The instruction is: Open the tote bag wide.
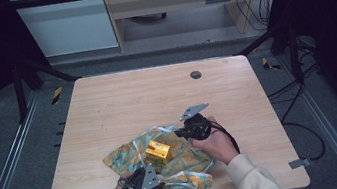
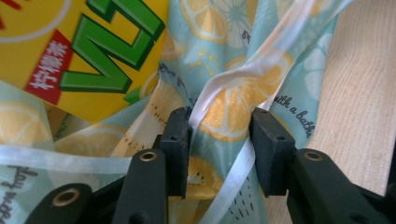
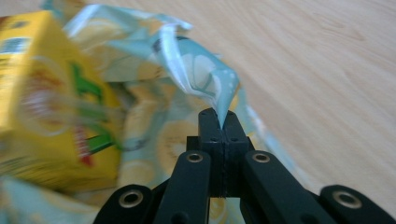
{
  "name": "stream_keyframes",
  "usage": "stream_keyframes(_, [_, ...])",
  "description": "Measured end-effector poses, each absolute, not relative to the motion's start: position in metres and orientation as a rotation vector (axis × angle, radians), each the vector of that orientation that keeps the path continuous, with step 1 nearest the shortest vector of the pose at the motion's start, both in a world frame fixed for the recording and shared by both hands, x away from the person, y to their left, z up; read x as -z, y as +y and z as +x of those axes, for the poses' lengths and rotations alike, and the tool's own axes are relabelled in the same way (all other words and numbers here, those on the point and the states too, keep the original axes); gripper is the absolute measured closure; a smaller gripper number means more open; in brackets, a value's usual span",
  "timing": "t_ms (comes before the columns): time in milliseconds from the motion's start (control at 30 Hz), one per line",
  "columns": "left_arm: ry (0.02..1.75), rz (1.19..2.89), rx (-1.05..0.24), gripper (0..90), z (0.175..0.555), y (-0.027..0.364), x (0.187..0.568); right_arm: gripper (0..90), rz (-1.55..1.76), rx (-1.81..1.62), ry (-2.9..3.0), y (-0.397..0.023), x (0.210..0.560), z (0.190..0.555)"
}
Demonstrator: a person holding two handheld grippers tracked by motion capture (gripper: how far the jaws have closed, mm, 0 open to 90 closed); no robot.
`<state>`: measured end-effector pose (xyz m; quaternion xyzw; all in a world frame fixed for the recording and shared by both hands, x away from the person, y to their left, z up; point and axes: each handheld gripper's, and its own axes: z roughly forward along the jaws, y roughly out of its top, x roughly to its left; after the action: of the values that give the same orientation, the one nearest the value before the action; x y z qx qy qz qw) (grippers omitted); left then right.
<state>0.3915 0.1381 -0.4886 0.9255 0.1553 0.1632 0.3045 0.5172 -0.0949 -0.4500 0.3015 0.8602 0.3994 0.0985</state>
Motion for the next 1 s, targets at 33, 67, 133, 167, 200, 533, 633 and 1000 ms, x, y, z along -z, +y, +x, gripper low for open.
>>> stream_keyframes(33, [0.414, 2.457, -0.434, 62.6, 0.392, 0.138, 0.489, 90.0, 0.904, -1.177, 2.539, -0.095, 0.45, 0.521])
stream_keyframes(67, [0.419, 2.456, -0.43, 63.2, 0.392, 0.138, 0.489, 90.0, 0.908, -1.169, 2.534, -0.096, 0.451, 0.525])
stream_keyframes(133, [0.423, 2.454, -0.421, 64.2, 0.392, 0.138, 0.489, 90.0, 0.933, -1.151, 2.52, -0.096, 0.452, 0.534])
stream_keyframes(167, [0.428, 2.456, -0.425, 64.5, 0.392, 0.139, 0.489, 90.0, 0.953, -1.156, 2.508, -0.097, 0.453, 0.539])
stream_keyframes(200, [0.433, 2.452, -0.417, 64.8, 0.392, 0.139, 0.489, 90.0, 0.97, -1.146, 2.501, -0.097, 0.454, 0.544])
stream_keyframes(533, [0.458, 2.428, -0.401, 66.9, 0.392, 0.14, 0.491, 90.0, 1.086, -1.074, 2.426, -0.097, 0.46, 0.585])
stream_keyframes(633, [0.464, 2.427, -0.4, 67.9, 0.391, 0.14, 0.491, 90.0, 1.117, -1.056, 2.402, -0.098, 0.462, 0.592])
stream_keyframes(1000, [0.49, 2.457, -0.429, 87.8, 0.387, 0.133, 0.488, 90.0, 1.118, -1.053, 2.375, -0.093, 0.465, 0.598])
